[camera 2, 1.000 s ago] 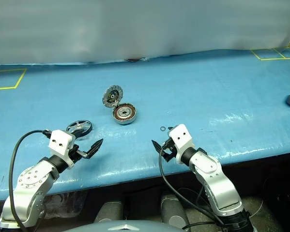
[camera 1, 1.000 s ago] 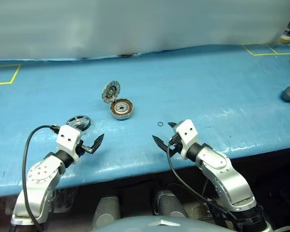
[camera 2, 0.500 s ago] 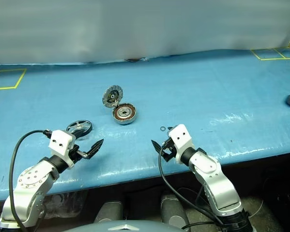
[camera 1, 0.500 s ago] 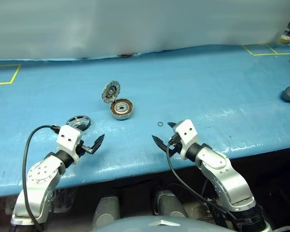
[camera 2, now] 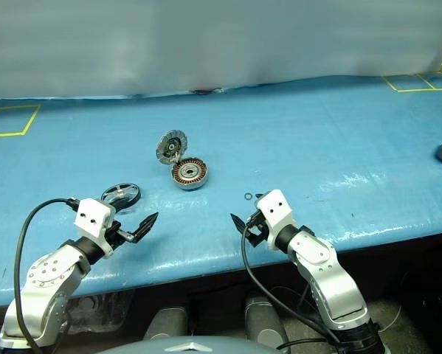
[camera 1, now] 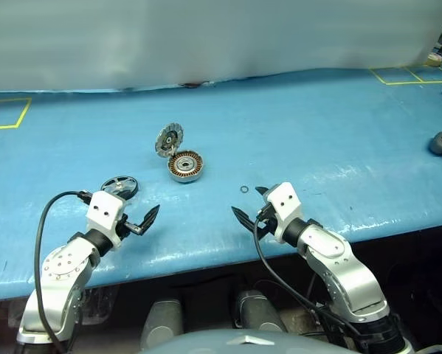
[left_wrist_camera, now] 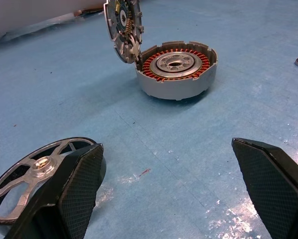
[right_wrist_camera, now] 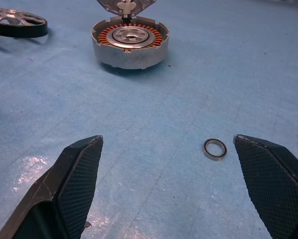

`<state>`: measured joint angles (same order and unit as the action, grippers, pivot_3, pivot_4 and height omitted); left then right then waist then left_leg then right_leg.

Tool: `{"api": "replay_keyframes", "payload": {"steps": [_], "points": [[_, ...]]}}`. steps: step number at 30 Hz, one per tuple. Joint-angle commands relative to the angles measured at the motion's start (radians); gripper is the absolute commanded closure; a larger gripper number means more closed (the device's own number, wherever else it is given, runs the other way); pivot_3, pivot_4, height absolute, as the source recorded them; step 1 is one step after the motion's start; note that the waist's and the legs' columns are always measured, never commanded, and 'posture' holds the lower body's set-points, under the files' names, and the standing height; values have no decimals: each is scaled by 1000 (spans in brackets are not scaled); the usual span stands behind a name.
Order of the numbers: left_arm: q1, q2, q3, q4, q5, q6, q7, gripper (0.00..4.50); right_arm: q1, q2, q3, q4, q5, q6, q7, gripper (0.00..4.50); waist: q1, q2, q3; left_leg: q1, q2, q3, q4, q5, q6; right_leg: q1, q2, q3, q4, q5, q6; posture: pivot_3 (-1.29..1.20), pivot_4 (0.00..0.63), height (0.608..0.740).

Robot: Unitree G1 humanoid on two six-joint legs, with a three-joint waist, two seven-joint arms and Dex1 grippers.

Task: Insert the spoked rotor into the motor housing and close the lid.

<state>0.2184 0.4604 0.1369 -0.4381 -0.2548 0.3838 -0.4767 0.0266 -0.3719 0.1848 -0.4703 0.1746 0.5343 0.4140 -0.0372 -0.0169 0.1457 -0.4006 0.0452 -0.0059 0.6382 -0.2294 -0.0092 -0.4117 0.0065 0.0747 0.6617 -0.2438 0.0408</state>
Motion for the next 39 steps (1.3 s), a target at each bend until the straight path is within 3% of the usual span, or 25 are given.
{"api": "replay_keyframes", "payload": {"steps": [1,11,23,33,39], "points": [[-8,-6,1,-10,-3,-8,4,0,-8,0,-4,-18,-1,-2,3,64,0,0,0,0,0,0,0,0,0,0,0,0,0,0,0,0,150,740],[2,-27,-2,-12,1,-18,11,0,-121,-15,38,-10,-6,6,67,64,0,0,0,0,0,0,1,0,0,0,0,0,0,0,0,0,150,740],[7,-45,-19,-13,7,-24,18,0,-435,-22,191,139,-62,32,207,64,-2,0,0,0,0,0,2,0,0,0,1,0,1,2,-1,0,150,740],[16,-60,-37,-15,13,-35,26,0,-777,-90,420,430,-232,-49,473,64,-1,0,0,0,0,0,3,0,0,1,0,-1,1,2,-1,0,150,740],[36,-71,-41,-19,17,-50,33,0,-922,-51,493,662,-302,-172,609,64,-4,1,1,0,1,0,3,0,0,0,0,-1,1,3,-1,0,150,740]]}}
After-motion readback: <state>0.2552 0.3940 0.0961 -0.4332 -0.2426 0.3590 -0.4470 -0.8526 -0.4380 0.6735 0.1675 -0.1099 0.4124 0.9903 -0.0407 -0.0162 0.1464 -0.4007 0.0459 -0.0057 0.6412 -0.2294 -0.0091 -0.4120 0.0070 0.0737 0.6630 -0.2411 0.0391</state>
